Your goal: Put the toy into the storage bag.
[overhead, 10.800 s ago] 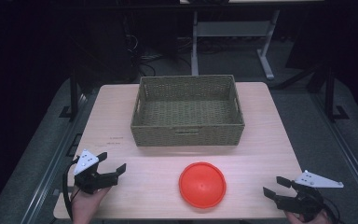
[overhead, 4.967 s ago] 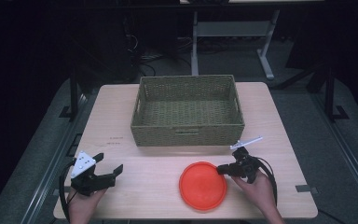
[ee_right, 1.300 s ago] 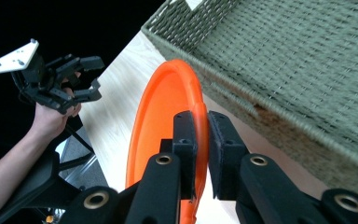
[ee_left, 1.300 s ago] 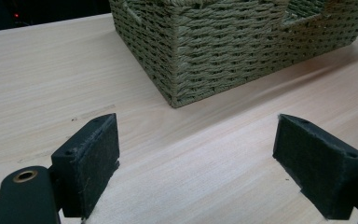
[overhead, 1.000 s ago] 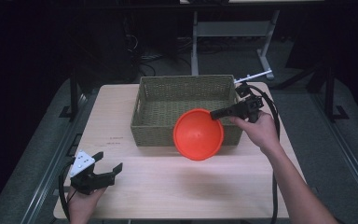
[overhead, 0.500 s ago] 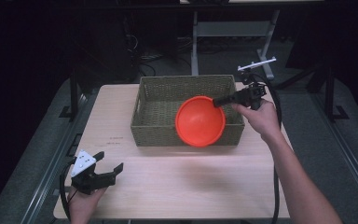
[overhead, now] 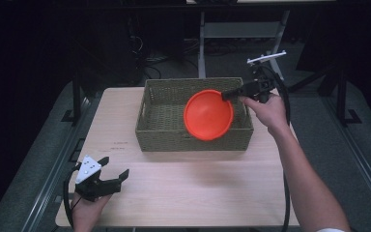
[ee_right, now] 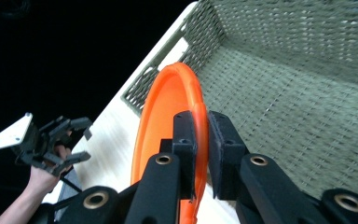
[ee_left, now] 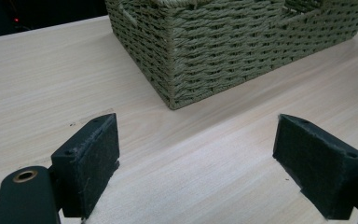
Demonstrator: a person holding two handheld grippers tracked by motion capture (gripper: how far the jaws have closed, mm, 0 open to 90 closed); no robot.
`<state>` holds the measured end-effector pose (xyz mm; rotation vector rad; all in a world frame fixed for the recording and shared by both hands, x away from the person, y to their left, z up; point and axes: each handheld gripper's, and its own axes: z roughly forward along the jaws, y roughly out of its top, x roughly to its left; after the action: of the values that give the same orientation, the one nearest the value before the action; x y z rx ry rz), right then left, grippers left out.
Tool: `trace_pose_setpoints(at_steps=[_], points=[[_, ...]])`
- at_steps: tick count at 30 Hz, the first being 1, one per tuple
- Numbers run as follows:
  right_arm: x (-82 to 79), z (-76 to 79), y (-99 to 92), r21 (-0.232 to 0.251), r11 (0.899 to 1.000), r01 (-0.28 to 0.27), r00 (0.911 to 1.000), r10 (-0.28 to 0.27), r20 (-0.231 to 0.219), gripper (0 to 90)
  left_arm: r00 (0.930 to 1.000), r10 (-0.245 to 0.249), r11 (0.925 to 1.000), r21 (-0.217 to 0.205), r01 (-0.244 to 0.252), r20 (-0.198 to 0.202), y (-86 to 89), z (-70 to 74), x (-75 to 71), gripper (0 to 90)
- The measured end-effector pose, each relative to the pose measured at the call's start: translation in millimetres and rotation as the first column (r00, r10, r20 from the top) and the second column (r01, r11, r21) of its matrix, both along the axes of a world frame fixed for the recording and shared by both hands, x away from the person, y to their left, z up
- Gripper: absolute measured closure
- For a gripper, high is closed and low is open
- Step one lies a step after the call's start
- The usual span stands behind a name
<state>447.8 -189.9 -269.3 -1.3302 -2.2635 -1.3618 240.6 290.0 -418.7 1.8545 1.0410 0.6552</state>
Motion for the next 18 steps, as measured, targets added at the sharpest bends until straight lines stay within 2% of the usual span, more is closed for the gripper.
trace_pose_setpoints(at_steps=[9, 18], points=[[17.1, 0.4, -5.9, 0.025, 0.999, 0.042, 0.9991, -0.042, -0.006, 81.8, 1.0000, -0.001, 1.0000, -0.005, 0.001, 0.005, 0.4, -0.4, 0.7, 13.9], [32.0, -4.1, -13.3, 0.014, 0.995, 0.096, 0.9953, -0.096, -0.017, 81.8, 1.0000, -0.009, 1.0000, -0.005, 0.009, 0.004, -0.6, -0.3, 1.1, 13.9]])
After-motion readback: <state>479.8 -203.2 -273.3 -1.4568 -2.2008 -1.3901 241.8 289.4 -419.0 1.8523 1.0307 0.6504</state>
